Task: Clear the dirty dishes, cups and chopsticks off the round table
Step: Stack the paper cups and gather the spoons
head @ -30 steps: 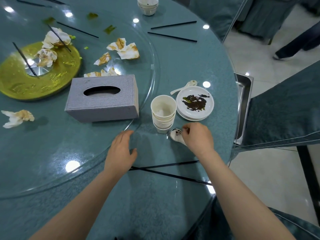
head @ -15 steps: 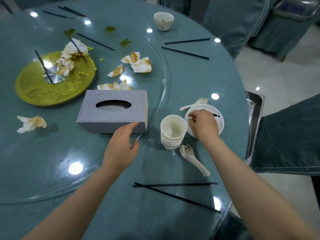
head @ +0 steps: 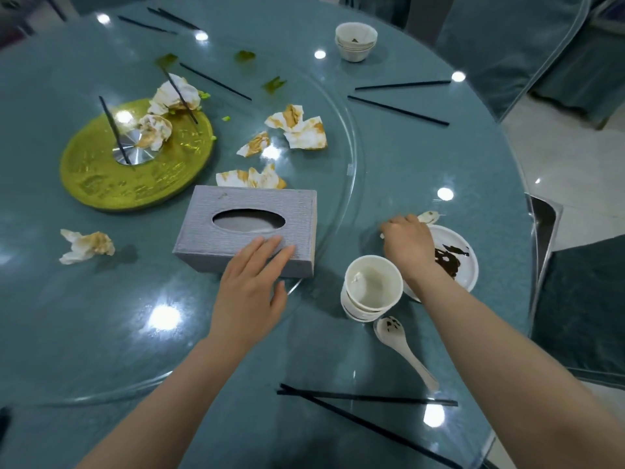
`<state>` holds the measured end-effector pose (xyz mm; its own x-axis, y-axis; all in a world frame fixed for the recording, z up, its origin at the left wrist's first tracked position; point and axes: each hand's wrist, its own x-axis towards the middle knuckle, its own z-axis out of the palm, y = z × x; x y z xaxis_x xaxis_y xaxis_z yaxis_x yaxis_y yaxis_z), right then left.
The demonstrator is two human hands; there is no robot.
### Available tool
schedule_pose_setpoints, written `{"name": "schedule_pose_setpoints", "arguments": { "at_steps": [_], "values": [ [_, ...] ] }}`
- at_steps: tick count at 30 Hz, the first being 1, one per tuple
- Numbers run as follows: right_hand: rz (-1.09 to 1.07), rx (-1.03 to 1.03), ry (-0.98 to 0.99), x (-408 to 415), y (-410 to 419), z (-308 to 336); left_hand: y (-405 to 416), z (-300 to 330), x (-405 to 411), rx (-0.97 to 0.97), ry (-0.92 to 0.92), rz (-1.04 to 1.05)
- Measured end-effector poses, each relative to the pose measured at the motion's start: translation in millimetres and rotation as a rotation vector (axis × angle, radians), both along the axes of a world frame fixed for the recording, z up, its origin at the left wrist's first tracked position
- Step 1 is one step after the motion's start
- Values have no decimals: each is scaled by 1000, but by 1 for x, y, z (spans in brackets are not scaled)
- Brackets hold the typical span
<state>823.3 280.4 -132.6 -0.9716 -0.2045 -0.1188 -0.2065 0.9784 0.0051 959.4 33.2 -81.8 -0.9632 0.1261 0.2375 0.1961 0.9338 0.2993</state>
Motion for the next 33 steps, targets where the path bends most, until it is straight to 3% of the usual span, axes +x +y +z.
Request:
{"name": "schedule_pose_setpoints", "arguments": {
  "at_steps": [6,13,19,26,33],
  "values": [
    [111,-58,-5,-7,-4,-6,-1,-2,-3,-5,-107,-28],
    [110,-447,59,5,-14,16,-4,2,-8,4,-168,-40],
    [-288,-965,176,48,5,54,-4,9,-3,66,-244,-24],
    [-708,-1323,297,134,31,67,1,-11,63,291,-327,67],
    [-1087,-1607,289,211,33,39,-11,-39,104,146,-602,140]
  ]
}}
